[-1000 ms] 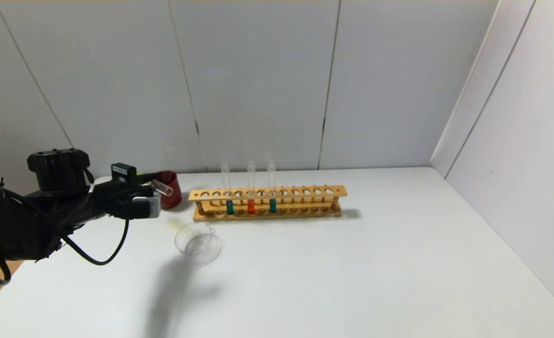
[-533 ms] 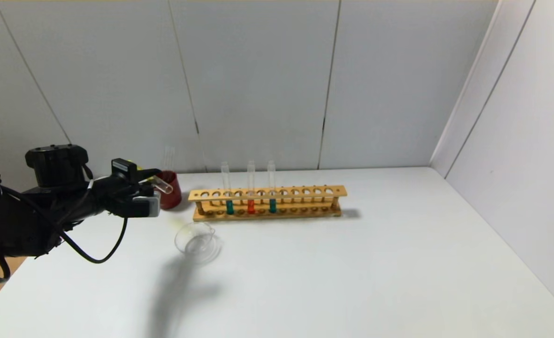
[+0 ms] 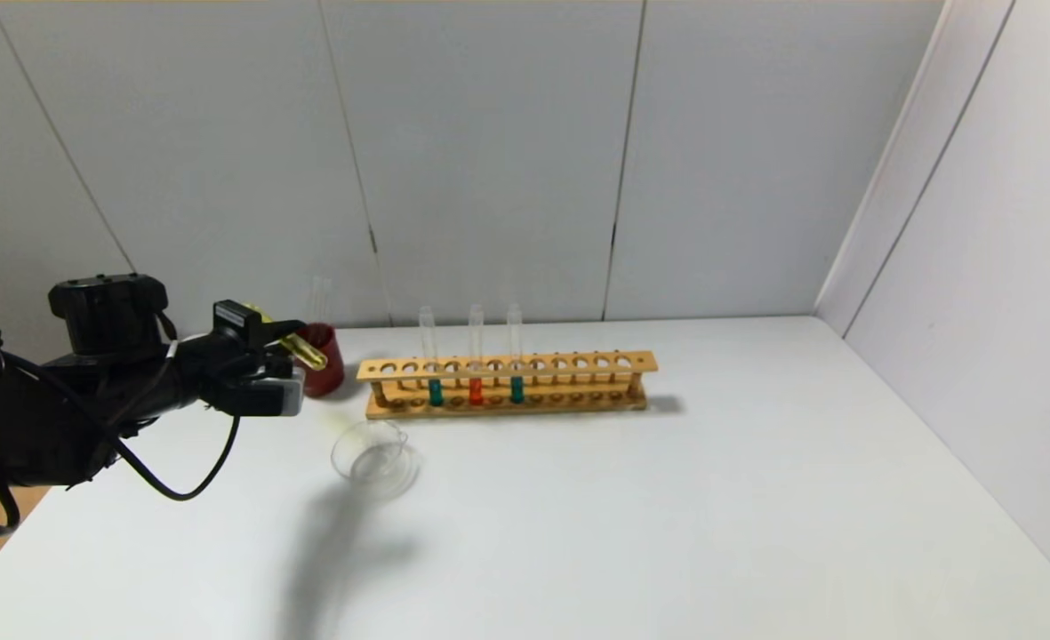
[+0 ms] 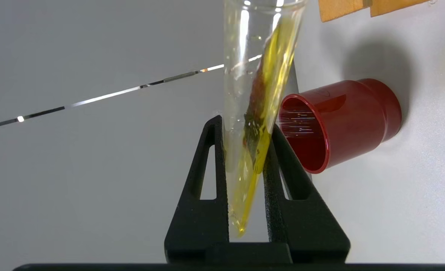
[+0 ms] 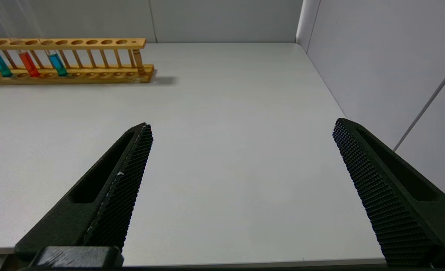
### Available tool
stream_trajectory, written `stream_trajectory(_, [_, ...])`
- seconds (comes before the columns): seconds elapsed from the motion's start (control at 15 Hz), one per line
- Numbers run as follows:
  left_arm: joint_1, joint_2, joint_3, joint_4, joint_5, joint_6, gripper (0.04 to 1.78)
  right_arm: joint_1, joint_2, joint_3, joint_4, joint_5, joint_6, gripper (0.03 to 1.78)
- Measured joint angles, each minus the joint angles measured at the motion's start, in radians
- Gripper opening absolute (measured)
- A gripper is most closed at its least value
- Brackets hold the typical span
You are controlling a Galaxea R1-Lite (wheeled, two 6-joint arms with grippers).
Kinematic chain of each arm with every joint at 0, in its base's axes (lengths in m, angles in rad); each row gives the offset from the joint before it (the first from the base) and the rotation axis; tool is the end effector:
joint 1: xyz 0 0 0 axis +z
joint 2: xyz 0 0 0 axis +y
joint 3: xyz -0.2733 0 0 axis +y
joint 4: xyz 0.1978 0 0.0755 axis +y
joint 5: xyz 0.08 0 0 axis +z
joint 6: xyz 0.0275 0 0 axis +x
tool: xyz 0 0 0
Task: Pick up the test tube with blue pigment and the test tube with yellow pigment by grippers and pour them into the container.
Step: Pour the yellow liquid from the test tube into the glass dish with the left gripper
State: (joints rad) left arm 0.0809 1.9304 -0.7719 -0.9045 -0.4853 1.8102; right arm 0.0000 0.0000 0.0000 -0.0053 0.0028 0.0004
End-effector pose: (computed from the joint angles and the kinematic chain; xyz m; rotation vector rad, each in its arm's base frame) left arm 0.3455 0.0151 0.0786 1.7016 -0.1869 -0.5012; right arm 0.0320 0.0001 0.0761 0.0004 -0.0053 0.0028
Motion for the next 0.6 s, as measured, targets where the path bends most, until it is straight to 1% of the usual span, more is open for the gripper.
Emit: stream_trajectory(0.6, [-0.040, 0.005, 0.002, -0.002, 0.009, 0.003, 0.32, 0.000, 0.000, 0.000, 0.000, 0.000, 0.000, 1.75])
